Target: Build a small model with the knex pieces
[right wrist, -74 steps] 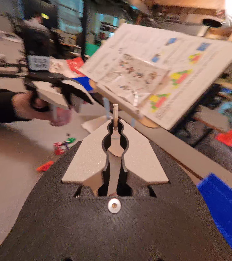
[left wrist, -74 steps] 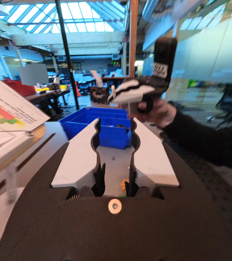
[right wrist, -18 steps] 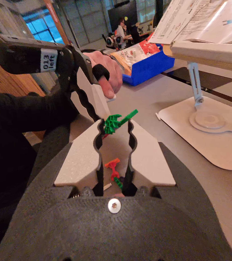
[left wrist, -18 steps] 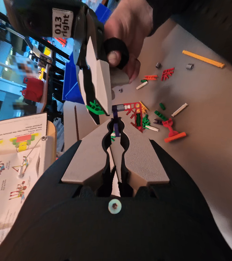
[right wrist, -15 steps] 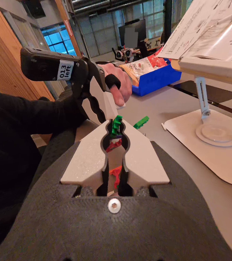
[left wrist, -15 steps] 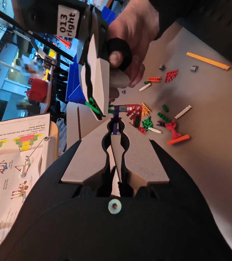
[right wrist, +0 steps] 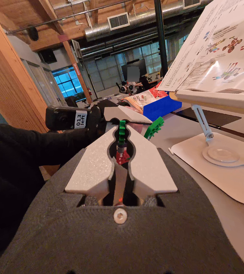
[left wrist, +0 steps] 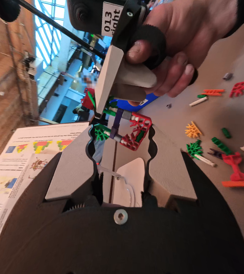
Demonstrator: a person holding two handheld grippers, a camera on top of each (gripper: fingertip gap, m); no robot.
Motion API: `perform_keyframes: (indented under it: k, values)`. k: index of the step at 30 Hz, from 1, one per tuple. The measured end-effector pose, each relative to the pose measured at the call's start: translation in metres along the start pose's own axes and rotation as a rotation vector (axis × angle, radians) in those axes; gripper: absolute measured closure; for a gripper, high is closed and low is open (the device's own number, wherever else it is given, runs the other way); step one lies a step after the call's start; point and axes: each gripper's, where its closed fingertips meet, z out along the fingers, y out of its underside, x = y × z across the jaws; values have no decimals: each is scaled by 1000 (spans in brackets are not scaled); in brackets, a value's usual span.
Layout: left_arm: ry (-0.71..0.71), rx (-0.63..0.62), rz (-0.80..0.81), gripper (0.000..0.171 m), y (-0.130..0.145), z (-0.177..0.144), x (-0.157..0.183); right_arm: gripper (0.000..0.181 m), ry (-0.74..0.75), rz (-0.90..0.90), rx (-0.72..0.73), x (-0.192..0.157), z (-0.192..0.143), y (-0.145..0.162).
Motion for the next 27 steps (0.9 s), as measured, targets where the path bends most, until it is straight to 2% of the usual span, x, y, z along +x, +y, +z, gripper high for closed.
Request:
perform_keyframes:
  k: [5, 9, 12, 15, 16, 18, 24, 26, 27]
  values:
    - [20, 29, -31, 128, -5, 7, 12, 178, 5, -15, 12, -1, 0, -1]
    - [60, 68, -117, 129, -8, 7, 16, 177, 29, -63, 0, 1, 0, 1]
    - [32, 76, -146, 126, -6, 8, 9, 178, 13, -61, 16, -3, -1, -2]
    - [12, 131, -200, 93, -14, 7, 4, 179, -24, -27, 24, -9, 3, 0]
    - [34, 148, -206, 92, -18, 7, 9, 179, -35, -20, 22, -11, 6, 1]
    - [-3, 203, -214, 108, -26, 5, 6, 178, -65, -9, 28, -17, 11, 4]
    - [54, 275, -352, 119, -34, 1, 6, 179, -66, 5, 63, -16, 7, -3]
    - [40, 280, -383, 131, -33, 2, 4, 179, -43, -1, 80, -12, 2, -6]
    - [51, 278, -398, 132, -33, 3, 5, 179, -32, -4, 77, -9, 1, -6]
